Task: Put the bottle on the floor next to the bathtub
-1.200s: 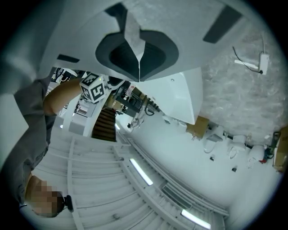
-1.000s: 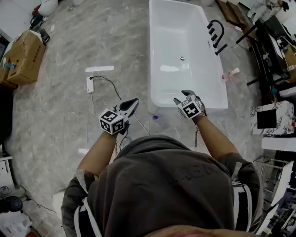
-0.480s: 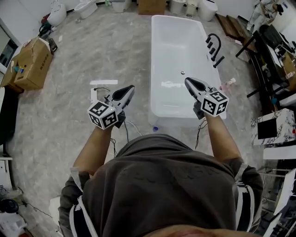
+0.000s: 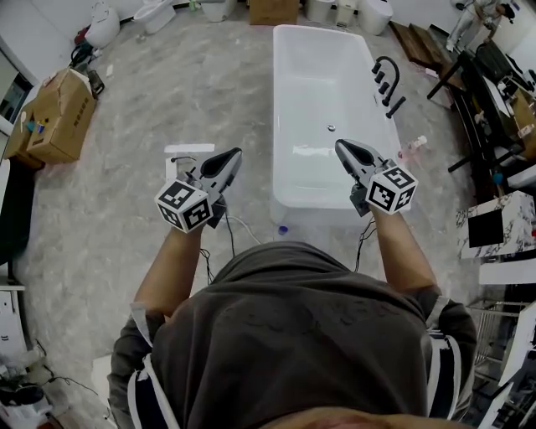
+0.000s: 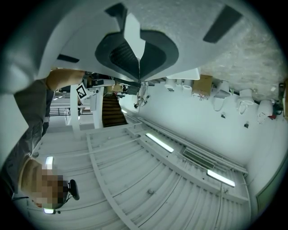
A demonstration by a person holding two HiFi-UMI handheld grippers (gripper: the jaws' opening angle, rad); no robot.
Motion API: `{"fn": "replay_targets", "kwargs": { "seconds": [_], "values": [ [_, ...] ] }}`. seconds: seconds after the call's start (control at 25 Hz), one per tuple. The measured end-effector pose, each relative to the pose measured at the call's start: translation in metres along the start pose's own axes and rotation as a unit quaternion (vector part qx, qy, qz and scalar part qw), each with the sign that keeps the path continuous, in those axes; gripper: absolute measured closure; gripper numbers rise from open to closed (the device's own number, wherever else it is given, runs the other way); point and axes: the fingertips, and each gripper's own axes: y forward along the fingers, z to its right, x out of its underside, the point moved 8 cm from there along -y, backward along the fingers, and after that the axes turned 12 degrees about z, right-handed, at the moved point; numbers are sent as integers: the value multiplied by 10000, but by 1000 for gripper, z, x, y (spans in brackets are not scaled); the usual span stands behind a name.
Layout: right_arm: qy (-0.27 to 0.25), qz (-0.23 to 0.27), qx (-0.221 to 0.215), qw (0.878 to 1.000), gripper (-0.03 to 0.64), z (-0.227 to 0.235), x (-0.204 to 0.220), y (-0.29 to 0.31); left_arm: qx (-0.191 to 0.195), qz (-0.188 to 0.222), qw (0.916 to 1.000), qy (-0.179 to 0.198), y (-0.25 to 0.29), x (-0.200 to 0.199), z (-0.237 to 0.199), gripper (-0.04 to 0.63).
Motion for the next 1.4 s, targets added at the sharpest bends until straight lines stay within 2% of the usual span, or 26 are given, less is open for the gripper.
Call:
{"fn": "replay_targets", "kwargs": {
  "seconds": [0.28, 0.52, 1.4],
  "values": [
    [-39, 22, -46, 10000, 624, -10, 2, 1, -43, 80, 9999, -102, -11, 1, 1, 588],
    [-321, -288, -31, 9991, 626, -18, 10, 3, -65, 75, 9999, -100, -17, 3, 5, 588],
    [-425, -422, -115, 9981, 626, -20, 7, -4, 9, 48, 9998, -187, -16, 3, 16, 588]
  ]
}}
